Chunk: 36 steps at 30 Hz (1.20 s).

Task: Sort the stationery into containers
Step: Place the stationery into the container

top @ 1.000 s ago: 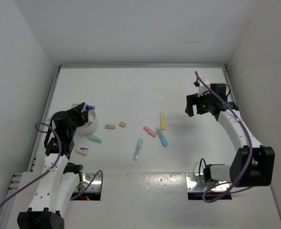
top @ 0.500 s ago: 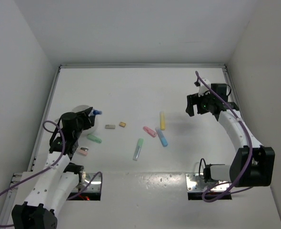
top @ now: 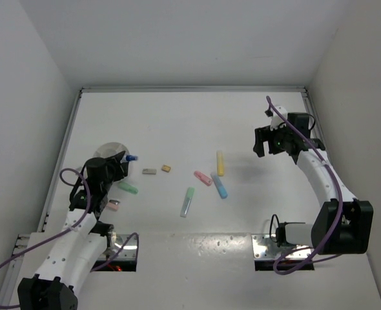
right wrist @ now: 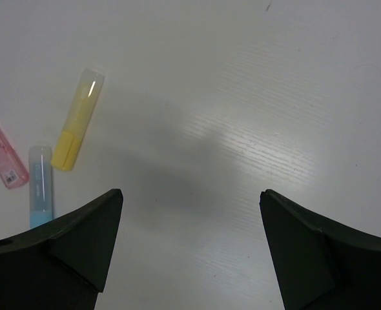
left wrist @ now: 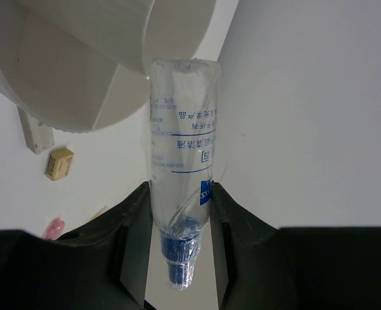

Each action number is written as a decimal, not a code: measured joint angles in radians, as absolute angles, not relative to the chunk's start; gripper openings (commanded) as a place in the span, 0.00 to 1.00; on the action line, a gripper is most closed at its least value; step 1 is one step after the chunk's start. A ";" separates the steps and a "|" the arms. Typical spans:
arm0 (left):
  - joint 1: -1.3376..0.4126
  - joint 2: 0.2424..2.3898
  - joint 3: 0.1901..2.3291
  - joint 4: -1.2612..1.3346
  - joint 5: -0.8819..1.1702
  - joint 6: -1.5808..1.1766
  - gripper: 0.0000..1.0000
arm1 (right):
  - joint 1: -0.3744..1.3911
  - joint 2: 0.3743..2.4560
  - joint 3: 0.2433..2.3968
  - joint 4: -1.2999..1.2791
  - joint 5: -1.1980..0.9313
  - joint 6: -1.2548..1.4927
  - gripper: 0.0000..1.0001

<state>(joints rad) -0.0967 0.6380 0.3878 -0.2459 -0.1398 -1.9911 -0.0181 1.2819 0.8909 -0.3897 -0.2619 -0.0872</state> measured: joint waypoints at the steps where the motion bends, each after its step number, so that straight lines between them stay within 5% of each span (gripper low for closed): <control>1: -0.097 0.638 0.387 -0.244 -0.141 -1.991 0.00 | -0.018 1.282 0.891 -0.390 -0.262 -0.087 0.87; 14: 0.023 0.793 0.471 -0.096 -0.056 -1.994 0.00 | -0.030 1.282 0.891 -0.389 -0.262 -0.095 0.87; 19: 0.239 1.198 1.138 -0.351 0.131 -1.530 0.00 | -0.035 1.271 0.891 -0.390 -0.265 -0.098 0.87; 22: 0.242 1.403 1.620 -0.536 0.081 -1.170 0.00 | -0.038 1.255 0.889 -0.389 -0.270 -0.098 0.87; 24: 0.196 1.410 1.750 -0.572 -0.002 -0.990 0.00 | -0.038 1.249 0.889 -0.389 -0.271 -0.102 0.87; 30: 0.067 1.217 1.680 -0.659 -0.138 -0.622 0.00 | -0.045 1.246 0.888 -0.389 -0.273 -0.105 0.87; 36: -0.043 1.077 1.367 -0.575 -0.356 -0.257 0.00 | -0.046 1.241 0.887 -0.390 -0.294 -0.105 0.87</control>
